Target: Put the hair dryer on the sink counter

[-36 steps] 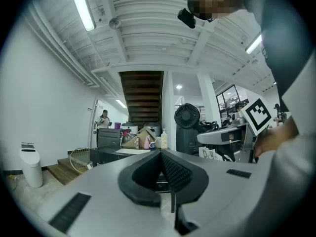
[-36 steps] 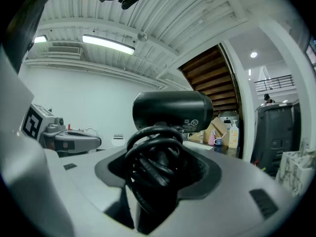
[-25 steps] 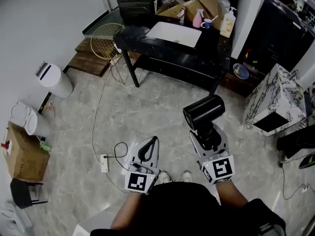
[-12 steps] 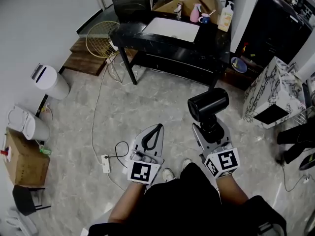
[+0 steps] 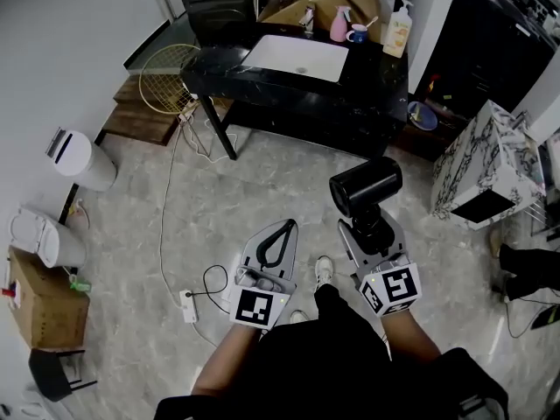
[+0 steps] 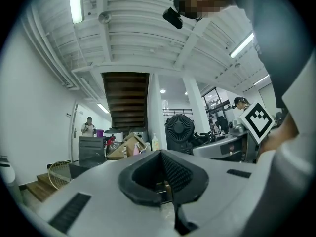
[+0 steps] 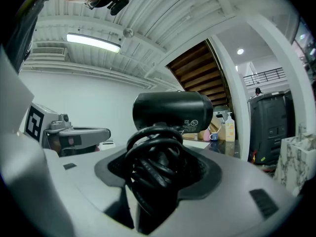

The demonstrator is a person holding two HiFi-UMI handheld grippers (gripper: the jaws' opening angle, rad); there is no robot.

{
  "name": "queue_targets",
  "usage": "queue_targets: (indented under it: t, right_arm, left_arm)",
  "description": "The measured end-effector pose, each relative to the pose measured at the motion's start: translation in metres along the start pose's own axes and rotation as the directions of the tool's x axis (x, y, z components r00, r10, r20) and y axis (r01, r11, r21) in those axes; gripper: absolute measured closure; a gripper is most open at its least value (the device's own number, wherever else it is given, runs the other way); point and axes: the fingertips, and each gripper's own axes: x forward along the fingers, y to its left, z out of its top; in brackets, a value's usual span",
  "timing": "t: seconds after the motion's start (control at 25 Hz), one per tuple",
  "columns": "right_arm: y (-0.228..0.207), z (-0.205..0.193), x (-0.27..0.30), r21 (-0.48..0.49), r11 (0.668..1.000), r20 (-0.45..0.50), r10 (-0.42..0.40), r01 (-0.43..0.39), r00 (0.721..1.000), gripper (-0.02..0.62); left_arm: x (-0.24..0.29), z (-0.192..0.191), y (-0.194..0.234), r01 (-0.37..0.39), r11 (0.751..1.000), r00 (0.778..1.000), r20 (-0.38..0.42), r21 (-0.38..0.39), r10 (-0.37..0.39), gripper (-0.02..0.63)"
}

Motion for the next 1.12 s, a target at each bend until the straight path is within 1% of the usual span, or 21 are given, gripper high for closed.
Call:
queue_targets:
  t: [0.12,0.28,0.4,0.48,0.6,0.68,0.92,1.12]
  right_arm:
    - [-0.017,0.0,0.023,-0.002,1.0,-0.002,0.002,-0.002,1.0,0.333]
    - [-0.041,-0.003,0.051,-0.034,0.999,-0.016,0.024,-0.024,1.0,0.333]
    - [-0.062,-0.008,0.072,-0.039,0.998,-0.029,0.038,-0.04,0.999,0.333]
    - [-0.079,-0.01,0.087,-0.048,0.998,-0.038,0.046,-0.048,0.998,0.333]
    - [-0.101,-0.013,0.112,-0.085,0.994,-0.047,0.072,-0.075,0.996,0.333]
    - [-0.117,-0.012,0.128,-0.101,0.991,-0.05,0.086,-0.091,0.995,0.333]
    - [-0.158,-0.009,0.165,-0.078,0.992,-0.04,0.092,-0.095,0.995,0.333]
    - [-0.177,-0.006,0.186,-0.076,0.991,-0.032,0.106,-0.108,0.994,0.333]
  left_arm:
    - [0.028,-0.008,0.01,0.004,1.0,1.0,-0.016,-0.004,-0.004,0.609]
    - [0.064,-0.006,0.025,-0.006,1.0,1.0,-0.017,0.022,0.007,0.609]
    - [0.094,-0.007,0.041,-0.023,0.999,0.999,-0.026,0.034,0.024,0.609]
    - [0.116,-0.009,0.054,-0.037,0.999,0.999,-0.032,0.022,0.038,0.609]
    - [0.148,-0.013,0.074,-0.058,0.998,0.998,-0.031,-0.011,0.058,0.609]
    - [0.169,-0.016,0.084,-0.071,0.997,0.997,-0.036,-0.01,0.07,0.609]
    - [0.218,-0.023,0.103,-0.101,0.995,0.994,-0.05,0.001,0.101,0.609]
    - [0.247,-0.03,0.115,-0.112,0.994,0.992,-0.067,0.005,0.112,0.609]
